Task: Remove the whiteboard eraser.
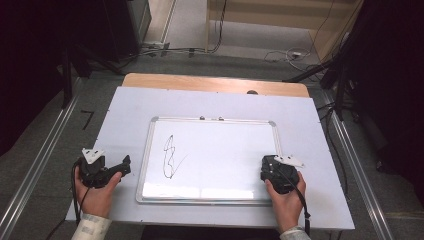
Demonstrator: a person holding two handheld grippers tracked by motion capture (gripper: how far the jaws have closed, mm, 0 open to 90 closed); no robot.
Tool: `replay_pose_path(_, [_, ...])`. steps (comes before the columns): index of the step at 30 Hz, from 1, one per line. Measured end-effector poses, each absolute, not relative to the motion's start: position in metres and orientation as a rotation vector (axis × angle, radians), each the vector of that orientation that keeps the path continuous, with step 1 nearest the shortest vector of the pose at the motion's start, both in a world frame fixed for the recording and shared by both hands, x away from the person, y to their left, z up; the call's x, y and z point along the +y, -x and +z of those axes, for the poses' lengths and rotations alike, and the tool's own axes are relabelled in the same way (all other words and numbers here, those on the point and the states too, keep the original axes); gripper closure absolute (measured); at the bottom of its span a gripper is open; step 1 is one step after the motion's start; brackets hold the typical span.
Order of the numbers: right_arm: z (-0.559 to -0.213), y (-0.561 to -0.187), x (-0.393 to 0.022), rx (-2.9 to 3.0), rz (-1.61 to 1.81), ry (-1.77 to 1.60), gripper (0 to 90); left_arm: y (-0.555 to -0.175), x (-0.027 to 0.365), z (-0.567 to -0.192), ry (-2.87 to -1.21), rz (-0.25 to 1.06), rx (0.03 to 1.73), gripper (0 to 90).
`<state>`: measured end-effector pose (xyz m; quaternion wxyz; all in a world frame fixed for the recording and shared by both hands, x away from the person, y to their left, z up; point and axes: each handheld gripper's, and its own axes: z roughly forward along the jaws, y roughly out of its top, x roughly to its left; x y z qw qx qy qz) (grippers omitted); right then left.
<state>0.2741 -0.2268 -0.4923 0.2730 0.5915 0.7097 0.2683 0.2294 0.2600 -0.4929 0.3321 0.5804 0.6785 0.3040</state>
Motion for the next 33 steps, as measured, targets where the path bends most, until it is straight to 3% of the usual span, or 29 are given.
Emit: replay_pose_path(33, [-0.462, -0.268, -0.209, 1.991, 0.908, -1.464, 38.6, -0.227, 0.265, -0.493, -1.504, 0.789, 1.784, 6.1])
